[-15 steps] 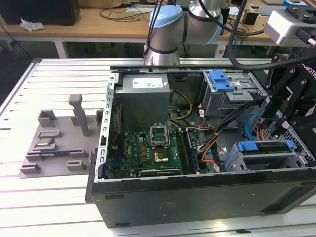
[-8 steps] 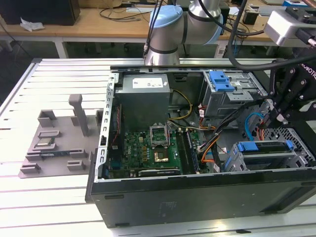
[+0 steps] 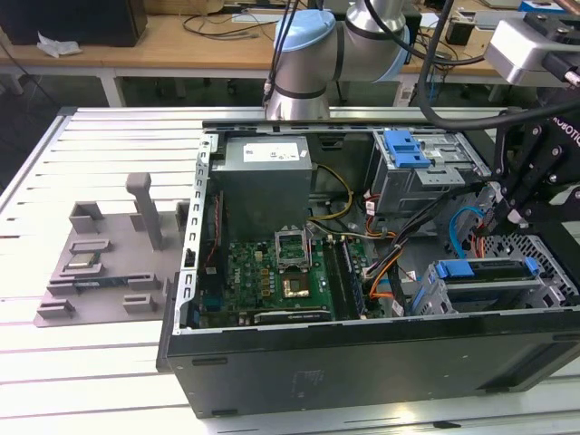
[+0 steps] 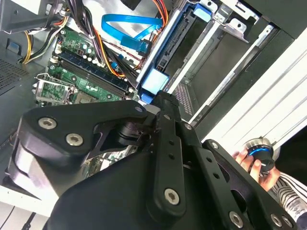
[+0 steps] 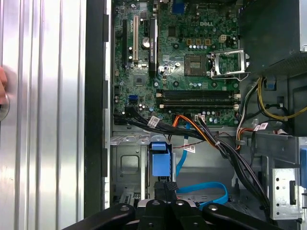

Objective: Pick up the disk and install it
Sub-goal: 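Insert the first disk wire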

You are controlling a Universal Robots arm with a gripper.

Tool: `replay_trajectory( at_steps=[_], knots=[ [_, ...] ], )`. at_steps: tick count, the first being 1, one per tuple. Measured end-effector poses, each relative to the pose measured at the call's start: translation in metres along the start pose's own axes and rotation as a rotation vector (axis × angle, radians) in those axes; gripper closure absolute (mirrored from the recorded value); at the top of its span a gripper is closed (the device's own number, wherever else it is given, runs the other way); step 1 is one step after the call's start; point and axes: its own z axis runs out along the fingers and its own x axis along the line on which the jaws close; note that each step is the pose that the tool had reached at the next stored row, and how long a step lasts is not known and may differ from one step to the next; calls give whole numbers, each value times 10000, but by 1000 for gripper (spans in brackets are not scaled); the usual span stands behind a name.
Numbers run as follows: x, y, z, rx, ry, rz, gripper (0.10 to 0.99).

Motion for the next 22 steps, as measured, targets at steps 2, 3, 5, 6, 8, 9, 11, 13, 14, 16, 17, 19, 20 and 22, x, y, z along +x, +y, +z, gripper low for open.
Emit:
replay_trajectory(
  at_steps=[2,3,5,6,8,9,11,13,14,16,17,19,20,22],
  knots=[
    [0,0,0,0,0,0,980],
    [-1,-5,1,-1,0,-1,980],
    [-12,-39,3,-6,-3,-1,980],
    [-14,-48,2,-8,-1,0,980],
    [-18,-67,2,-8,1,0,980],
    [-21,-77,2,-8,1,0,980],
    [-46,-128,3,-8,0,0,980],
    [-69,-164,4,-9,0,-1,980],
    [-82,-181,6,-9,-1,0,980],
    [-118,-225,10,-10,1,0,980],
    [-134,-239,14,-11,0,1,980],
    [-223,-290,44,-17,3,1,980],
    [-282,-318,55,-19,9,0,980],
    [-388,-400,83,-32,17,1,980]
  ],
)
